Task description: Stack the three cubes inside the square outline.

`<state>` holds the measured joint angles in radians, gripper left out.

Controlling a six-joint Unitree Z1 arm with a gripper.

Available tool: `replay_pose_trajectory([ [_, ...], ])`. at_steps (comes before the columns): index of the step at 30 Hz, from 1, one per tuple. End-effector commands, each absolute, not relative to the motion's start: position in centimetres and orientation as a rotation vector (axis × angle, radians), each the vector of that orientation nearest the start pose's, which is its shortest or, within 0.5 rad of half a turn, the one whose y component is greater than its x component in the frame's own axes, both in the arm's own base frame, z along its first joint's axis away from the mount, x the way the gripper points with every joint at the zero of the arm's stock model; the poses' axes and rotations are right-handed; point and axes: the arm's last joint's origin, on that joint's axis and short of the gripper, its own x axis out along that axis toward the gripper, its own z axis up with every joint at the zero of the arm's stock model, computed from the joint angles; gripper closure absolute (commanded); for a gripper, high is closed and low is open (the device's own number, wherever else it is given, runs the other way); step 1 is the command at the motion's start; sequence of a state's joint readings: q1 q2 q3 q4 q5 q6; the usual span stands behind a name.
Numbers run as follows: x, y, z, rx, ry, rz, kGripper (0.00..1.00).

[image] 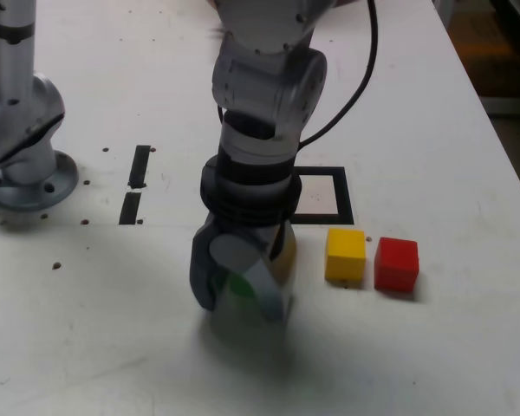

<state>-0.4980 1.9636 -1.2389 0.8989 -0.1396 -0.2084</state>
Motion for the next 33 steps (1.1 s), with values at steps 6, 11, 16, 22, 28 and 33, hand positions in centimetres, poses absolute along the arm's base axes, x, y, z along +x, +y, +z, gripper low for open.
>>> replay_pose_trajectory([
  [6,28.4,-16.1,21.0,0.173,1.647,-0.331,0.22],
  [11,28.1,-15.7,23.2,0.201,1.651,-0.28,0.1],
  [16,27.8,-15.1,27.2,0.252,1.633,-0.192,0.08],
  [22,28.4,-15.1,31.1,0.274,1.563,-0.158,0.08],
  [28,31.5,-16.2,32.0,0.3,1.558,-0.172,0.08],
  [33,34.5,-17.1,31.6,0.324,1.583,-0.193,0.08],
])
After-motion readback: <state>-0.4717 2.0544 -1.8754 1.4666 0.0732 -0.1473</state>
